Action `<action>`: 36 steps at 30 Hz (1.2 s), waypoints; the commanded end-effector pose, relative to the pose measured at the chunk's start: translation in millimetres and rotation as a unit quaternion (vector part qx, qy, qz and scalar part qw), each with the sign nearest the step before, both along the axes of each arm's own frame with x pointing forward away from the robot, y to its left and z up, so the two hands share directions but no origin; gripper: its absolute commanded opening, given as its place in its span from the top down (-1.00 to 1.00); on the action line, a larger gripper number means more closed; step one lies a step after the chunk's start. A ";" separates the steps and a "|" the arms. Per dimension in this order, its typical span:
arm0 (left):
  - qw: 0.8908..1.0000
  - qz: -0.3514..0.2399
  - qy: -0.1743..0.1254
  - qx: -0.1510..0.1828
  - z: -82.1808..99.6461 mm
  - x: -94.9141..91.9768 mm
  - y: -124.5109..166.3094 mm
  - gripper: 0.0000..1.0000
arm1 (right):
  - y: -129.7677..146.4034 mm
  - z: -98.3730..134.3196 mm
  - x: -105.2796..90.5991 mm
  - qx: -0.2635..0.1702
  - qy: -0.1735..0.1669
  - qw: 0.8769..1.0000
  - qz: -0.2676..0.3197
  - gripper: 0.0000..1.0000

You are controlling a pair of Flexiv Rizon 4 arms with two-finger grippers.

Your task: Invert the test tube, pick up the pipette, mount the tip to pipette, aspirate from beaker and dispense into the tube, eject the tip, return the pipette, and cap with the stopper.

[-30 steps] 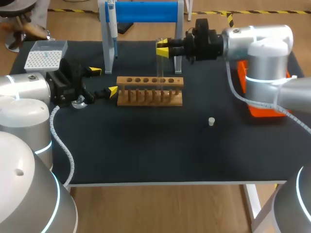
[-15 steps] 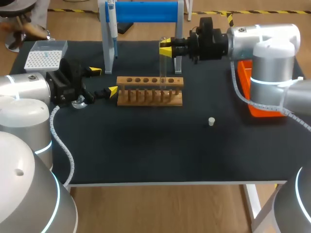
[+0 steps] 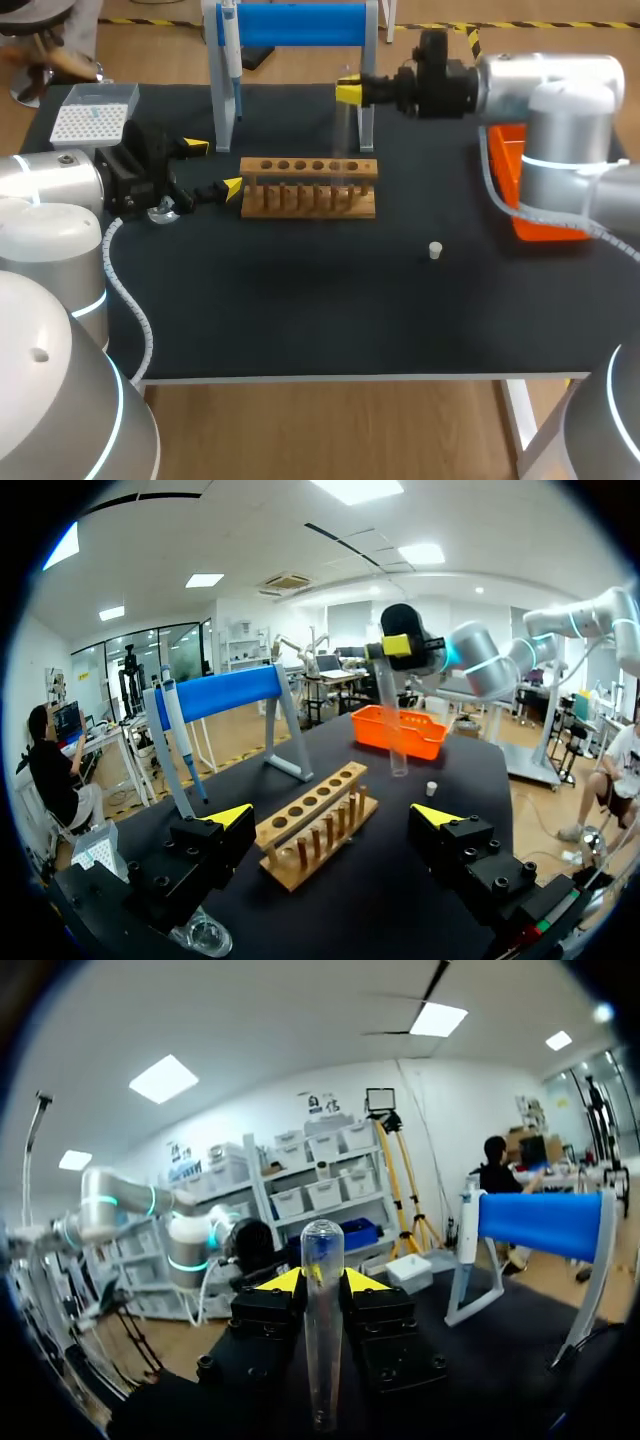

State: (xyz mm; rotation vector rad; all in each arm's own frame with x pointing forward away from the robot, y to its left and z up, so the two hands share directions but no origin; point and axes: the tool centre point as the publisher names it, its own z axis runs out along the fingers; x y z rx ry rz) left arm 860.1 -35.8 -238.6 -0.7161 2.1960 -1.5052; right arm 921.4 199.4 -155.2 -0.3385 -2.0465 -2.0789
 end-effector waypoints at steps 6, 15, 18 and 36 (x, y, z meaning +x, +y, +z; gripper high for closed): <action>1.000 0.003 -0.003 -0.001 -2.3 0.0 -1.7 -1.00 | -6.6 -2.9 4.8 0.006 0.307 0.952 0.000 1.00; 1.000 0.003 -0.003 -0.001 -2.3 0.0 -1.7 -1.00 | 0.0 -2.4 4.6 0.012 0.399 0.917 0.021 1.00; 1.000 0.003 -0.003 -0.001 -2.3 0.0 -1.7 -1.00 | 1.1 -2.3 4.3 0.012 0.415 0.909 0.025 1.00; 1.000 0.003 -0.003 -0.001 -2.3 0.0 -1.7 -1.00 | 0.0 -2.1 8.0 0.023 0.518 0.854 0.052 1.00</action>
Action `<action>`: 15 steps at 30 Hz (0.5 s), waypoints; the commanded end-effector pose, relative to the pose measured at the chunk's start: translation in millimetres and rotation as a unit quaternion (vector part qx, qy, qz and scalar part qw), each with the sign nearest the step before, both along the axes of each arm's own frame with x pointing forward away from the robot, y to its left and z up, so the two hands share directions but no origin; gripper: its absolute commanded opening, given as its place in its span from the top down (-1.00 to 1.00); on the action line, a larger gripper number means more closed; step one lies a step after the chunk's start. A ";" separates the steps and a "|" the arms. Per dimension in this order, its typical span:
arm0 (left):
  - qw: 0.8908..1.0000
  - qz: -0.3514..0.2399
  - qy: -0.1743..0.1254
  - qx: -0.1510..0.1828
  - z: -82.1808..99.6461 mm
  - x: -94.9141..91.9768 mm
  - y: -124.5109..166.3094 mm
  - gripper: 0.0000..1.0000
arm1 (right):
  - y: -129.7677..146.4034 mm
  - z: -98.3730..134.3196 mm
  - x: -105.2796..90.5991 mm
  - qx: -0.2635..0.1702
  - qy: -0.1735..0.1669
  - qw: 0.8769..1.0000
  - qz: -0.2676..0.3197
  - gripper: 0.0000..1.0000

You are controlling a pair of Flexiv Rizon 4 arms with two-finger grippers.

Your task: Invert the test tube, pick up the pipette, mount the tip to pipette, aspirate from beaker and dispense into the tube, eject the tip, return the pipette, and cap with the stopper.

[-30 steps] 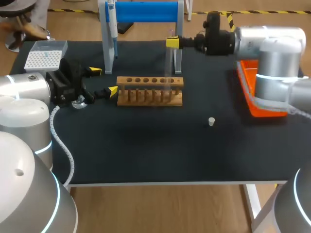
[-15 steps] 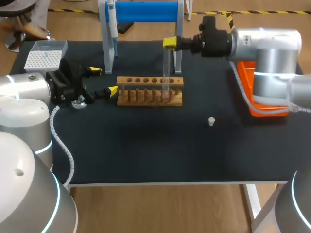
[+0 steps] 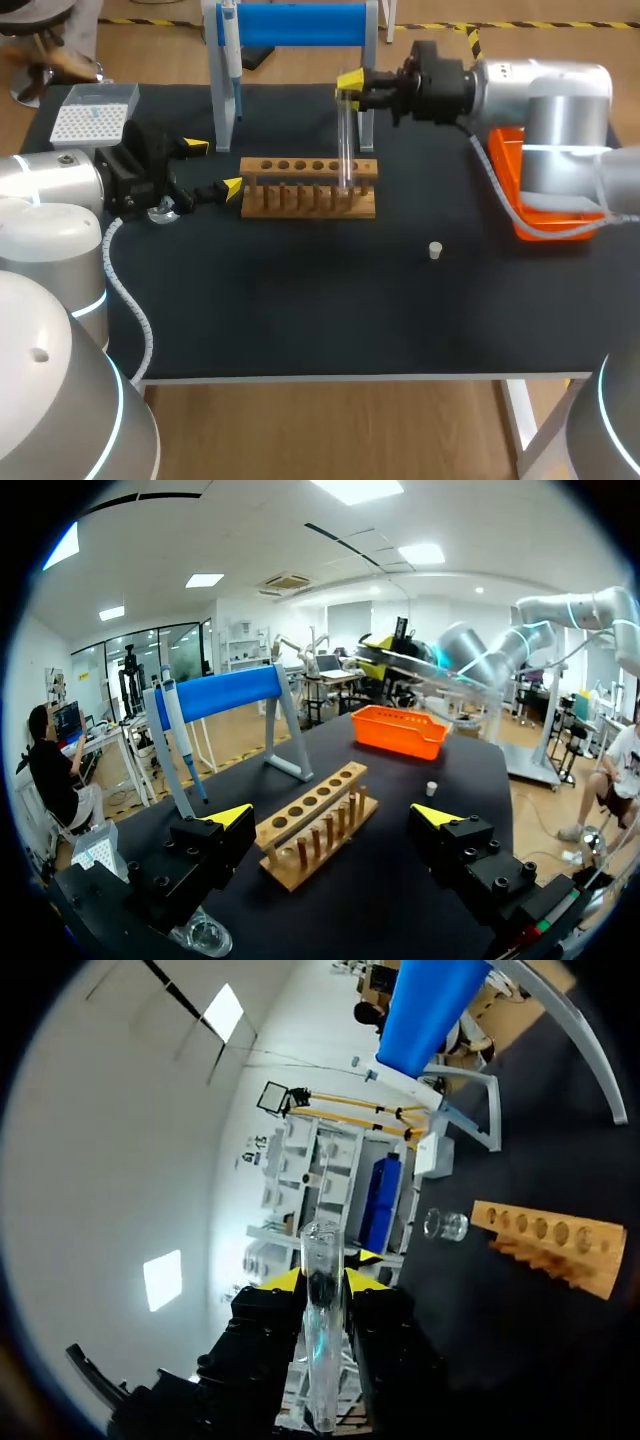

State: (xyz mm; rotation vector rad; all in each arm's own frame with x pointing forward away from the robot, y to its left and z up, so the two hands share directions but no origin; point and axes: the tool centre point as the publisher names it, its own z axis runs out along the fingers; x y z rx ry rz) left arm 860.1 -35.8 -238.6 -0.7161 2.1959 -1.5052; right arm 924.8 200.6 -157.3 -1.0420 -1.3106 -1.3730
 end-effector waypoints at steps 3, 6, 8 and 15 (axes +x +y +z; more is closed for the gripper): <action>1.000 0.003 -0.003 -0.001 -2.3 0.0 -1.7 -1.00 | -1.0 -0.5 4.5 0.004 0.020 1.000 0.021 1.00; 1.000 0.003 -0.003 -0.001 -2.3 0.0 -1.7 -1.00 | -1.4 -1.3 3.5 -0.005 0.022 0.999 0.029 1.00; 1.000 0.003 -0.003 -0.001 -2.3 0.0 -1.7 -1.00 | -1.8 -3.2 2.5 -0.014 0.035 0.999 0.037 1.00; 1.000 0.003 -0.003 -0.001 -2.3 0.0 -1.7 -1.00 | -5.8 -7.5 3.6 -0.027 0.052 0.997 0.041 1.00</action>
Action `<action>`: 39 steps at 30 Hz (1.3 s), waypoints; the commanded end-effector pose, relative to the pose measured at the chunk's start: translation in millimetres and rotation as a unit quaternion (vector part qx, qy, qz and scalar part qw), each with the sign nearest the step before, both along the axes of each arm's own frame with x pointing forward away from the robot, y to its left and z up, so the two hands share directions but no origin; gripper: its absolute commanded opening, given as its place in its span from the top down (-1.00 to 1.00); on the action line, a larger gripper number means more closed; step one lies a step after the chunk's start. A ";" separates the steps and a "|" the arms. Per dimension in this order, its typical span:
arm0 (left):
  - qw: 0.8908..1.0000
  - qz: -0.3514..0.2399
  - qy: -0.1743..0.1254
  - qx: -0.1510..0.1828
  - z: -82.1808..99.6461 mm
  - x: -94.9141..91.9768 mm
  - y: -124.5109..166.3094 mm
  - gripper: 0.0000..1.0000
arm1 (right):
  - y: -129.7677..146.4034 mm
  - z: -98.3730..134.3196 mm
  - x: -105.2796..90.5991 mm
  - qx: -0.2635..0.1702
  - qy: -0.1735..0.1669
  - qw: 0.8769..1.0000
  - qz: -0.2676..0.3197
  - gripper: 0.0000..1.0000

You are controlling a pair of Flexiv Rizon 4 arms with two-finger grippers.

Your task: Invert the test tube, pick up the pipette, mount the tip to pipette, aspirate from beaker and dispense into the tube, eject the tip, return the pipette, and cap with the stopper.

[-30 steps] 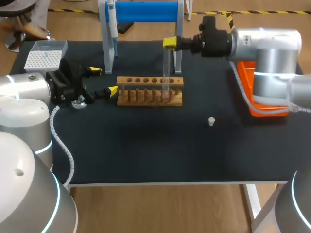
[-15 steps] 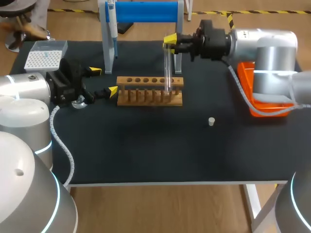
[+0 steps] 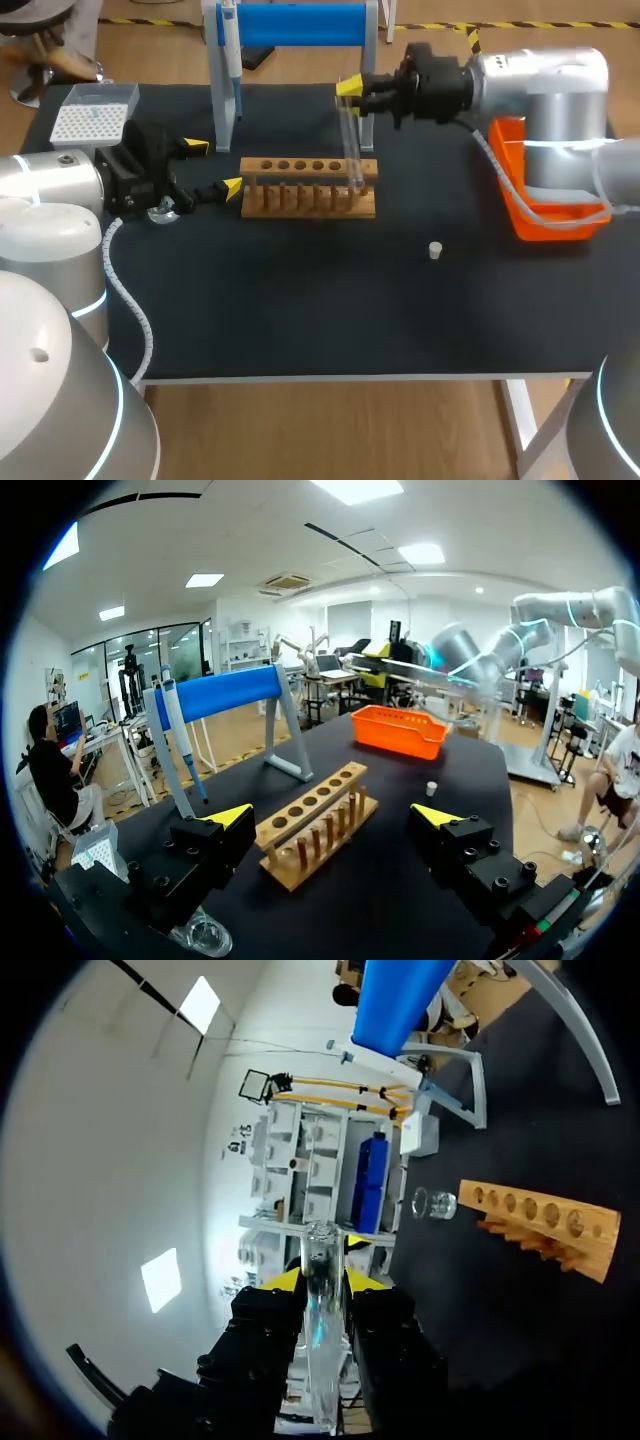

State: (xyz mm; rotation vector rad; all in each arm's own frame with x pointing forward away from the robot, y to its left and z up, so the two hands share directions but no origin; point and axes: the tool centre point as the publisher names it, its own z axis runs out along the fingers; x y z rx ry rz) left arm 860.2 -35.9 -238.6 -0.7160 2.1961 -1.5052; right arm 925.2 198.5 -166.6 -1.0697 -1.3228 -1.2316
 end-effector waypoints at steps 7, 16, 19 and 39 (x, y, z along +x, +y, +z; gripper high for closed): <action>1.000 0.003 -0.003 -0.001 -2.3 -0.1 -1.6 -1.00 | -3.9 0.3 3.0 0.008 0.035 0.999 0.003 1.00; 1.000 0.003 -0.003 -0.001 -2.3 -0.1 -1.6 -1.00 | -4.5 -2.7 1.2 0.006 0.051 0.999 0.014 1.00; 1.000 0.003 -0.003 -0.001 -2.3 -0.1 -1.6 -1.00 | -4.4 -3.9 0.7 0.005 0.061 0.998 0.013 1.00; 1.000 0.003 -0.003 -0.001 -2.3 -0.1 -1.6 -1.00 | -5.2 -6.1 0.3 0.002 0.069 0.998 -0.007 1.00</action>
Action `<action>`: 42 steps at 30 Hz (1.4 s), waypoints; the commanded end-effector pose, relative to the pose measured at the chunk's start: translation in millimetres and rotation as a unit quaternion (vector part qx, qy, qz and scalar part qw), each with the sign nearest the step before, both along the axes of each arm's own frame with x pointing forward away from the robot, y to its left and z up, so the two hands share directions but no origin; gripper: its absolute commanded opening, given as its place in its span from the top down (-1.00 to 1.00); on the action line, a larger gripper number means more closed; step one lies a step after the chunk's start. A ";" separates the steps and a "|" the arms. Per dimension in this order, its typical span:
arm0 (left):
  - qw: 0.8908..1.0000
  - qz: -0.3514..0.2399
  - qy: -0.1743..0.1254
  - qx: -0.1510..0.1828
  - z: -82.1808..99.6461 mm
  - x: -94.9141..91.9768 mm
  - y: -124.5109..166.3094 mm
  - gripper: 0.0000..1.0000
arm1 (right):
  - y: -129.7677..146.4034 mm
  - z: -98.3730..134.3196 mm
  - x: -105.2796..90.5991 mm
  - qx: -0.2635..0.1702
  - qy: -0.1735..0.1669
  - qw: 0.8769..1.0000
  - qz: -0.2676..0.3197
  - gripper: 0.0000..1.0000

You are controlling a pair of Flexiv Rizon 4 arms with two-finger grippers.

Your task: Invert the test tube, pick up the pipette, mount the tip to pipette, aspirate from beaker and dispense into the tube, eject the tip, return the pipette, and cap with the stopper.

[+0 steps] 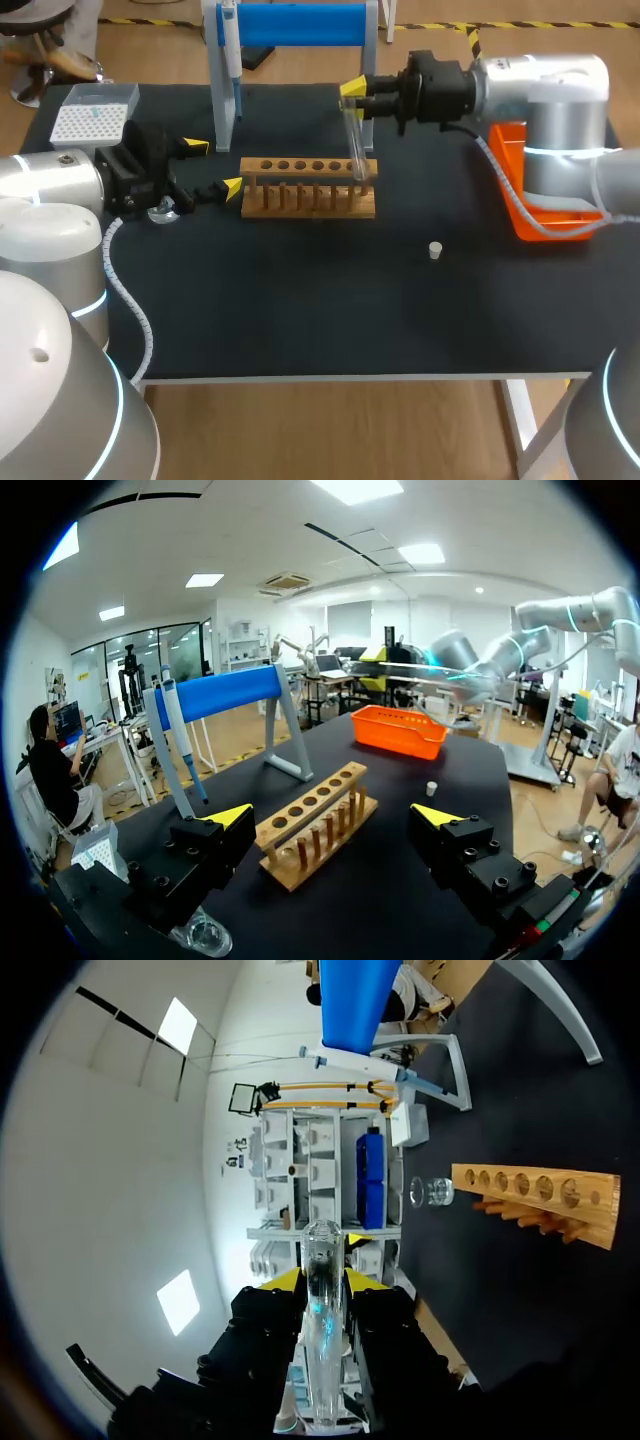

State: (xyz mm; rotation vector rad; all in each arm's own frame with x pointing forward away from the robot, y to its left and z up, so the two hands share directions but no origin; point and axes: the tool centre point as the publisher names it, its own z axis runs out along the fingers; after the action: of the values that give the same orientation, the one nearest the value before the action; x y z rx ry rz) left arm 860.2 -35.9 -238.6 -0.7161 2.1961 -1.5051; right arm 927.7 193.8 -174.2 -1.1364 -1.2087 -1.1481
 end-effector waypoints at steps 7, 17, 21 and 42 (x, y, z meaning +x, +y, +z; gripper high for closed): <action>1.000 0.003 -0.003 -0.001 -2.3 0.0 -1.6 -1.00 | -0.5 1.5 -2.1 -0.002 0.000 1.000 -0.002 1.00; 0.976 -0.113 -0.170 -0.075 10.0 -3.8 -15.2 -1.00 | -0.5 1.5 -2.1 -0.002 0.000 1.000 -0.002 1.00; 0.960 -0.156 -0.220 -0.068 20.6 -7.1 -23.6 -1.00 | -0.5 1.5 -2.1 -0.002 0.000 1.000 -0.002 1.00; 0.914 -0.210 -0.328 -0.116 34.4 -10.1 -42.8 -1.00 | -0.5 1.5 -2.1 -0.002 0.000 1.000 -0.002 1.00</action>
State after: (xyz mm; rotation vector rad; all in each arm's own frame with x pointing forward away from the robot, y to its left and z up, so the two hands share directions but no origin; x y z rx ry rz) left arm 852.1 -76.8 -190.8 -0.0526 1.9839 -1.7228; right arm 925.8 193.5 -173.4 -1.1401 -1.2066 -1.1508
